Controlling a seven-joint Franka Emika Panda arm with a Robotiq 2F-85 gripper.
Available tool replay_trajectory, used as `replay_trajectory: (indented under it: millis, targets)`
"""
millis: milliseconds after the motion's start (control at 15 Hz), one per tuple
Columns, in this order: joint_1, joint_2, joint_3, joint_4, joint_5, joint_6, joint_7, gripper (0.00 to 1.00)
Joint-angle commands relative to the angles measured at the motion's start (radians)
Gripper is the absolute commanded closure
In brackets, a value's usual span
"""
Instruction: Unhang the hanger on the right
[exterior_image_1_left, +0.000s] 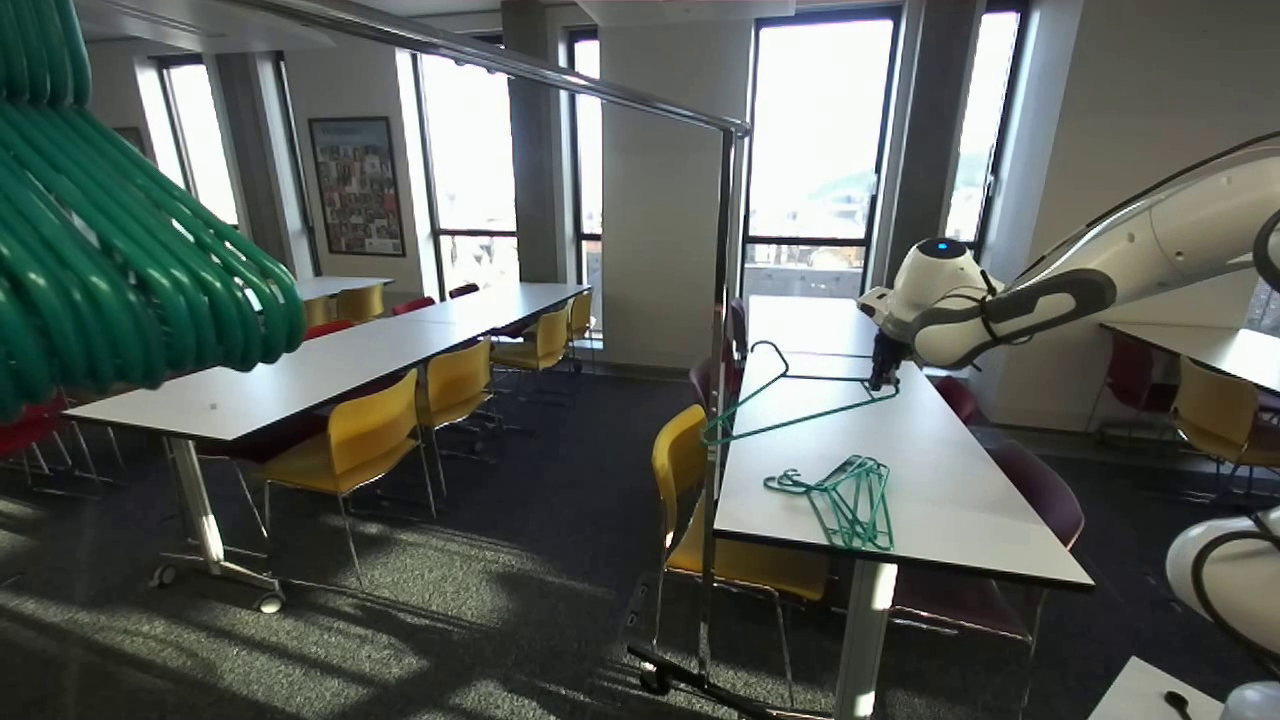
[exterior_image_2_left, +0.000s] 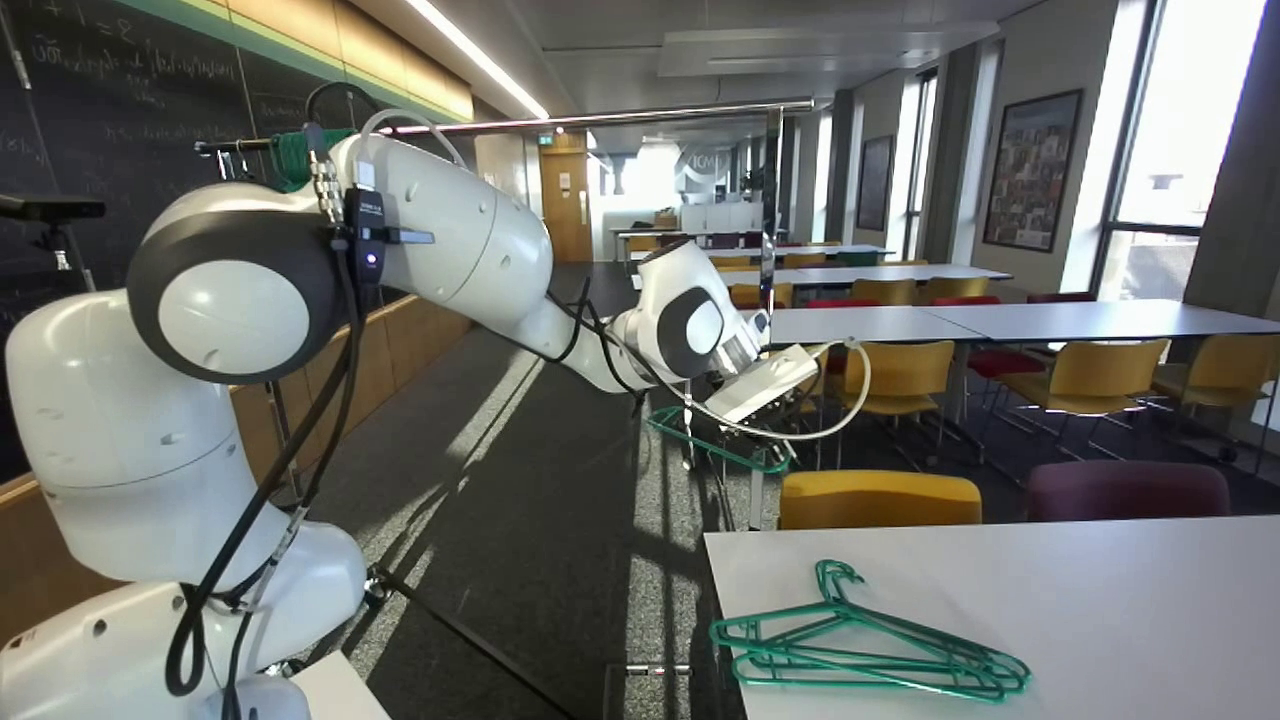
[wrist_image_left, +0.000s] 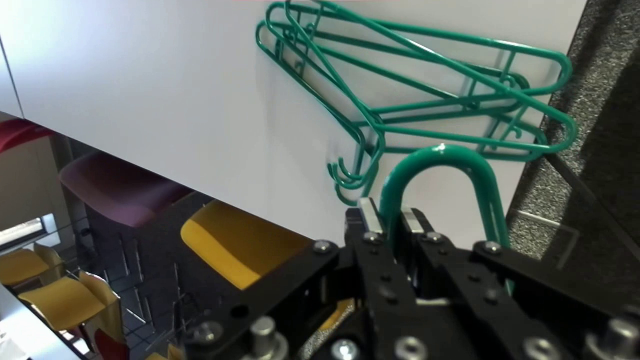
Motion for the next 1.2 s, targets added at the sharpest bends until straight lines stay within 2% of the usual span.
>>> replay_trajectory:
  millis: [0,200,333,467,533,667,800,1000,1133]
  targets:
    - [0.057,0.044,0.006,0.028,0.015,-0.079,-0.04,0.97]
    - [0.062,0.04,0.007,0.033,0.015,-0.202,-0.102,0.97]
    - [0.049,0.055,0.021,0.044,0.063,-0.293,-0.125,0.97]
    - [0.053,0.059,0.012,0.061,0.151,-0.328,-0.038,0.97]
    - [0.114,-0.021,-0.076,0.063,0.275,-0.307,-0.068,0.97]
    - [0.165,-0.058,-0.15,0.071,0.379,-0.276,-0.02,0.97]
    - [0.26,-0.095,-0.272,0.084,0.451,-0.266,0.028,0.97]
    - [0.453,-0.123,-0.498,0.102,0.494,-0.27,0.138,0.97]
    - [0.595,-0.132,-0.655,0.109,0.476,-0.28,0.244,0.97]
